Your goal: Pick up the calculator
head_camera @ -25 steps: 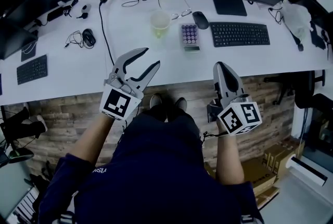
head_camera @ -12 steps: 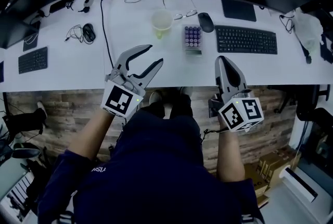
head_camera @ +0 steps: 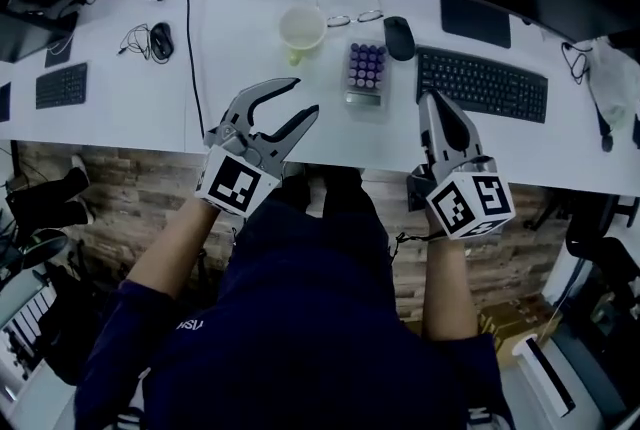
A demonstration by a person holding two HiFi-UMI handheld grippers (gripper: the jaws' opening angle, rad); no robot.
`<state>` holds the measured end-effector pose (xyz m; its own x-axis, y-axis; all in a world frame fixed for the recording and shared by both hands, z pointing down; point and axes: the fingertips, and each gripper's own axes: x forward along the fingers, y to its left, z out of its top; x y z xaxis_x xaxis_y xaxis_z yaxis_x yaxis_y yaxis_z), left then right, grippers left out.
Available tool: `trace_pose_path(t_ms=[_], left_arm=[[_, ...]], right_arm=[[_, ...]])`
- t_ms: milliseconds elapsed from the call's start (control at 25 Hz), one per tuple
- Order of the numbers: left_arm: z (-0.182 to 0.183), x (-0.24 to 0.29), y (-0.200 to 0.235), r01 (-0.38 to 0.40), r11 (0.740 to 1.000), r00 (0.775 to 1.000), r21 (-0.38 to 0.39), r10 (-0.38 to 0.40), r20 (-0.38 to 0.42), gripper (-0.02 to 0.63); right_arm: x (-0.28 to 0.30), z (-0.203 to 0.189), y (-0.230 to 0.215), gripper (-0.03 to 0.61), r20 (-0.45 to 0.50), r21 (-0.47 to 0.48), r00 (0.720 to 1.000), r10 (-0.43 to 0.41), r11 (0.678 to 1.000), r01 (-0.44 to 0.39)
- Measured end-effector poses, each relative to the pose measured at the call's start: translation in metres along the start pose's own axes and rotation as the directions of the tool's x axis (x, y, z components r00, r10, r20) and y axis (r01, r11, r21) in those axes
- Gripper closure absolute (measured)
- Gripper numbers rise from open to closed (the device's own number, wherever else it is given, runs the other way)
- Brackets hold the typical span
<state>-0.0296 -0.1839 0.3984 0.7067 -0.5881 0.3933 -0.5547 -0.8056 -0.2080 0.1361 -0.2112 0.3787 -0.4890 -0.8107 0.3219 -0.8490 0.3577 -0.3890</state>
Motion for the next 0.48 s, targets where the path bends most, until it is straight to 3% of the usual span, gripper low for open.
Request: trace_pose_path(t_ms=[480], left_arm=[[-0.046, 0.052, -0.03, 0.04, 0.999, 0.985, 0.02, -0.037, -0.169, 0.417]], right_arm=[[0.028, -0.024, -0.05, 0.575, -0.062, 0.038, 0.997, 0.052, 0.998, -0.05]])
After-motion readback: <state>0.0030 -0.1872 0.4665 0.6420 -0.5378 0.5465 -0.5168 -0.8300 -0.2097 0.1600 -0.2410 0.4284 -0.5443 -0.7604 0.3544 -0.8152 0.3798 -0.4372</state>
